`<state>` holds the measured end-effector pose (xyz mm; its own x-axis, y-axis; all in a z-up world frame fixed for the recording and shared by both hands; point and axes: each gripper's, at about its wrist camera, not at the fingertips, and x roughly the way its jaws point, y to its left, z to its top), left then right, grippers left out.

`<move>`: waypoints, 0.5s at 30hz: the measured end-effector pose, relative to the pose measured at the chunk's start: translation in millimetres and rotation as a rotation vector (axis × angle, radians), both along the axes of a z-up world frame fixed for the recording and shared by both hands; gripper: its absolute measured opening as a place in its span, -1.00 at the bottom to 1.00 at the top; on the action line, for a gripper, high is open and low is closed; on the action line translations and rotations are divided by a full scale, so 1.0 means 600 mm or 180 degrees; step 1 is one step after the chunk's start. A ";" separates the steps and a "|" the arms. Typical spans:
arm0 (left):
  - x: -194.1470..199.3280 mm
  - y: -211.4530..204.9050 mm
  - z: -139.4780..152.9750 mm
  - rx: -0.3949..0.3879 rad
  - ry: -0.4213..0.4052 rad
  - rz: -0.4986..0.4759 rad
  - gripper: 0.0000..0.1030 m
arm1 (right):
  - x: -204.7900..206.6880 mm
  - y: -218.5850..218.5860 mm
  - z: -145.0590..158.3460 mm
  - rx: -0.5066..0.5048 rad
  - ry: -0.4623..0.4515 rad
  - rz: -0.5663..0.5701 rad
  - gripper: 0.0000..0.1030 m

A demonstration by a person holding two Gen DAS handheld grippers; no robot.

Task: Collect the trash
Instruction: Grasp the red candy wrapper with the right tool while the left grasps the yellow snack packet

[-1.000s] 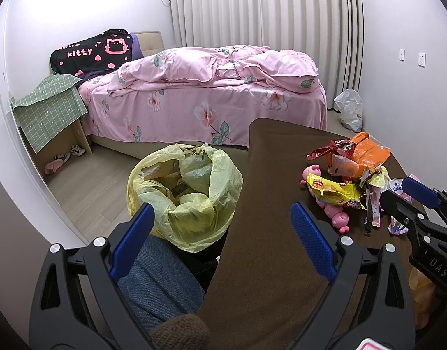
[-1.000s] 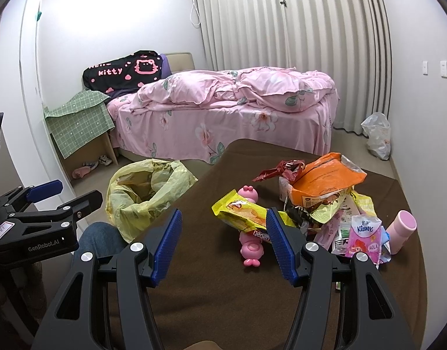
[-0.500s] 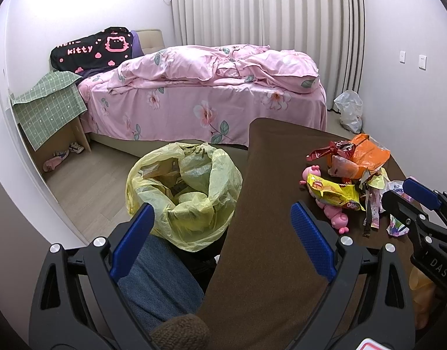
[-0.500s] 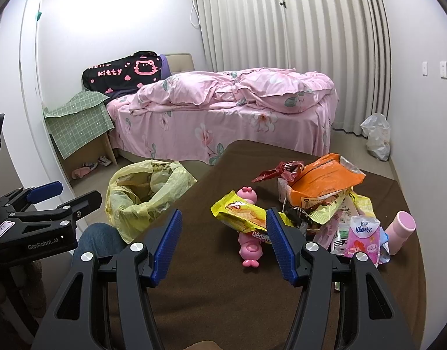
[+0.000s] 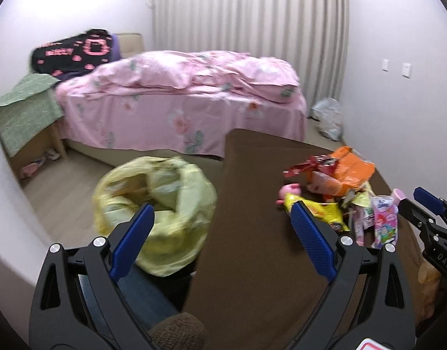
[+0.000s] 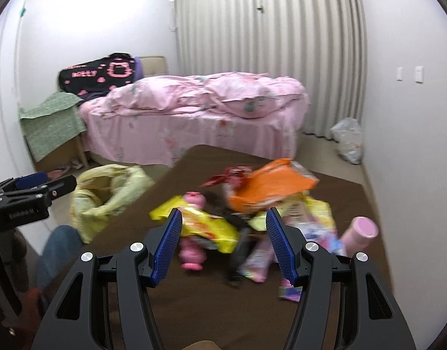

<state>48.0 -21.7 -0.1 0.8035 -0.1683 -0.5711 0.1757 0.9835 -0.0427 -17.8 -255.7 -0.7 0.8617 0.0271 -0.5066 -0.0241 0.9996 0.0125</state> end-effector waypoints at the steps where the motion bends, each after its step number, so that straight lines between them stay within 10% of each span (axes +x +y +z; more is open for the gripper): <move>1: 0.013 -0.010 -0.004 -0.0042 0.0040 -0.0111 0.82 | 0.000 -0.009 -0.001 -0.0009 -0.0008 -0.0038 0.10; 15: 0.168 -0.133 -0.106 -0.0405 0.0818 -0.0833 0.49 | 0.050 -0.156 -0.086 0.0070 0.0233 -0.0607 0.10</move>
<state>148.7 -101.5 -63.5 0.5572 -0.4313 -0.7096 0.3878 0.8908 -0.2369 12.1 -349.2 -52.0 0.8132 -0.1211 -0.5693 0.1673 0.9855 0.0293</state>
